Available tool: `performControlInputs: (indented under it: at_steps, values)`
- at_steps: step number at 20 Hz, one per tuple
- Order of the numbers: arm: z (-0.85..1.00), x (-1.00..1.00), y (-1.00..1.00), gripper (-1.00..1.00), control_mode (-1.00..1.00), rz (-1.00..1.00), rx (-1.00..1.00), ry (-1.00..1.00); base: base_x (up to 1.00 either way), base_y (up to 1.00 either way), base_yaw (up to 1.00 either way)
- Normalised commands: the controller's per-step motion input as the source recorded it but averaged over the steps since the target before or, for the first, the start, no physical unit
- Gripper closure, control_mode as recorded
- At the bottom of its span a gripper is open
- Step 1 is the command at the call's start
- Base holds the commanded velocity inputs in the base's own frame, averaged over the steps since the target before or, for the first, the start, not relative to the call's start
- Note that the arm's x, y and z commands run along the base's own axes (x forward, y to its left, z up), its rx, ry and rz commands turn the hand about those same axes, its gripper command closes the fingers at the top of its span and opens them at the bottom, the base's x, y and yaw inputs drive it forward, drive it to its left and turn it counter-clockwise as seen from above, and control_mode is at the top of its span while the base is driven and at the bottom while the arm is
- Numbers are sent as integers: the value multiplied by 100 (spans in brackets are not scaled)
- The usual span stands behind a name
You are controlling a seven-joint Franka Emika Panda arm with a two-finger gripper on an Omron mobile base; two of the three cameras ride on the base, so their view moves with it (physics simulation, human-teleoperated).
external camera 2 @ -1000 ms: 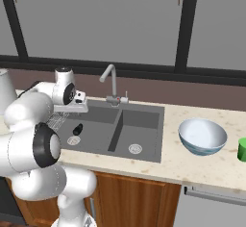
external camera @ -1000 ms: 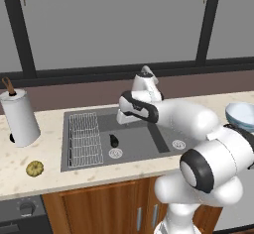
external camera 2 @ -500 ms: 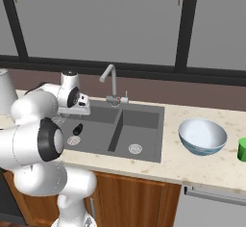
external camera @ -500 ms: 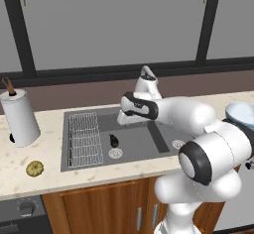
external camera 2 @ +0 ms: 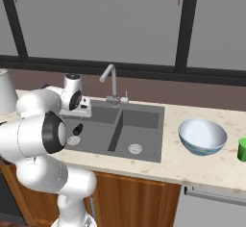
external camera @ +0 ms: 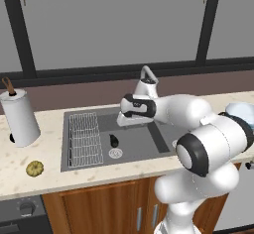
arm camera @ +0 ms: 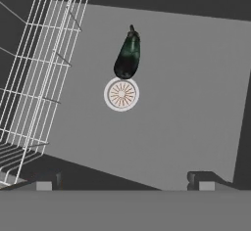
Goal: Remove the squash and eggplant from the sink. Then move the bowl and cup from the counter to the sink for washing.
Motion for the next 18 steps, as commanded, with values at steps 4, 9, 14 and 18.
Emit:
performControlInputs:
  at_steps: [4, 9, 14, 18]
  values:
    - [-17, 15, 11, -100, -100, -1, 0, 0, 0, 0, 0]
    - [-17, 16, 11, -100, -100, -2, 0, 0, 0, 0, 0]
    - [-19, 16, 5, -100, -100, -5, 0, 0, 0, 0, 0]
    - [-17, 16, 1, -100, -100, -5, 0, 0, 0, 0, 0]
